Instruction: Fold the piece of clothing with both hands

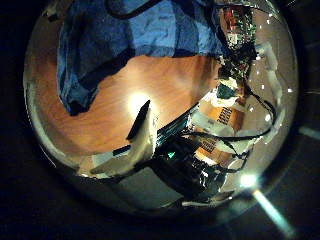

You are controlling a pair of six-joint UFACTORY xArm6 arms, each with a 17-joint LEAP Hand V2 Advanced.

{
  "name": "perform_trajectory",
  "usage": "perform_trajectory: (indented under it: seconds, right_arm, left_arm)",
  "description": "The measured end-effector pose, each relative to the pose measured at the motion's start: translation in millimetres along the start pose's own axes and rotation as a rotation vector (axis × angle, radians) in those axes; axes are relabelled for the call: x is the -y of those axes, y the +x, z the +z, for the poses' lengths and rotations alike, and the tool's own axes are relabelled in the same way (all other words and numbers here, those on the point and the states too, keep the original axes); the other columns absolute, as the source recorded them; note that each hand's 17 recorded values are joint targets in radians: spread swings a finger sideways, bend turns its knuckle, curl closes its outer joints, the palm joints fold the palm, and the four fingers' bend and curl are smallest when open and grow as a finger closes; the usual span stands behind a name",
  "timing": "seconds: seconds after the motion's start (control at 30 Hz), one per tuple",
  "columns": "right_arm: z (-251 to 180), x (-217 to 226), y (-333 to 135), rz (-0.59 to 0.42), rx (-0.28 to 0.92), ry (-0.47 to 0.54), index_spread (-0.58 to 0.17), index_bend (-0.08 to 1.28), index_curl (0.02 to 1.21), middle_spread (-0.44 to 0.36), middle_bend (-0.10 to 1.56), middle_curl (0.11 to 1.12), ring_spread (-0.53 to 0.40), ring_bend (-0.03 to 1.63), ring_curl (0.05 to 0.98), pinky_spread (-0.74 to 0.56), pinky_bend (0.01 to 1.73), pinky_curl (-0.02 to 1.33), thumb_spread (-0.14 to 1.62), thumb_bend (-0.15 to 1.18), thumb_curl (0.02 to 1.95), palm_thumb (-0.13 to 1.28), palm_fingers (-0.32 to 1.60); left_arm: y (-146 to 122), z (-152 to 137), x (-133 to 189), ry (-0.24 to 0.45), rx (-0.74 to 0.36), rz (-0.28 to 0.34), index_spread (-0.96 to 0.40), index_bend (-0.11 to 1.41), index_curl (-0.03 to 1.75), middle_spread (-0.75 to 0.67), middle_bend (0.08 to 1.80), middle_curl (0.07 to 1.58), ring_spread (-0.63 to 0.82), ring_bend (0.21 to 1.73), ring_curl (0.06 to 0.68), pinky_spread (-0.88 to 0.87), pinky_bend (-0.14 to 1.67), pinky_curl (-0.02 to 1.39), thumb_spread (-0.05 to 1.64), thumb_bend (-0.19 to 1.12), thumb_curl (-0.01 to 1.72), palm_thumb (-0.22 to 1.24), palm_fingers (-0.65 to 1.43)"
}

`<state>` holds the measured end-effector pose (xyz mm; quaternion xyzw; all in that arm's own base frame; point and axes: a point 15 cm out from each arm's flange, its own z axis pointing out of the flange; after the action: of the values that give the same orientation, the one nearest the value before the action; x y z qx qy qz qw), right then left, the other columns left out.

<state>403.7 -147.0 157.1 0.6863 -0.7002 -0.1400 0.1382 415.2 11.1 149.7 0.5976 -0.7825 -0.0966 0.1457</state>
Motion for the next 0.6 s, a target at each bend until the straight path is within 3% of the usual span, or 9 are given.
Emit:
perform_trajectory:
  seconds: [0.27, 0.4, 0.6]
  right_arm:
    - [-0.8, -33.8, 44.5, 0.047, 0.029, 0.043, -0.355, 0.93, 0.87, -0.138, 1.25, 0.79, -0.209, 1.39, 0.635, -0.21, 1.29, 0.77, 1.04, 0.05, 0.55, 1.01, 1.07]
    - [-2.5, -44.4, 64.4, 0.075, 0.042, 0.062, -0.35, 0.94, 0.89, -0.133, 1.26, 0.8, -0.207, 1.4, 0.649, -0.19, 1.28, 0.8, 1.04, 0.02, 0.57, 1.02, 1.06]
    - [-22.1, -49.7, 70.5, 0.087, 0.036, 0.109, -0.345, 0.93, 0.91, -0.129, 1.27, 0.8, -0.21, 1.4, 0.667, -0.19, 1.26, 0.85, 1.05, -0.01, 0.59, 1.03, 1.05]
  left_arm:
    - [-7.7, 21.8, -33.0, -0.025, 0.014, 0.001, -0.12, 0.18, 0.42, 0.07, 0.18, 0.35, 0.14, 0.64, 0.236, 0.19, 0.26, 0.47, 1.16, -0.02, 0.28, 0.3, 0.22]
    - [5.9, 26.1, -49.4, -0.022, -0.007, 0.019, -0.12, 0.19, 0.42, 0.07, 0.18, 0.35, 0.14, 0.64, 0.236, 0.19, 0.26, 0.47, 1.17, -0.02, 0.28, 0.3, 0.22]
    - [20.9, 20.5, -48.5, -0.008, -0.006, 0.046, -0.12, 0.18, 0.42, 0.07, 0.18, 0.34, 0.14, 0.64, 0.234, 0.2, 0.26, 0.46, 1.17, -0.02, 0.28, 0.3, 0.22]
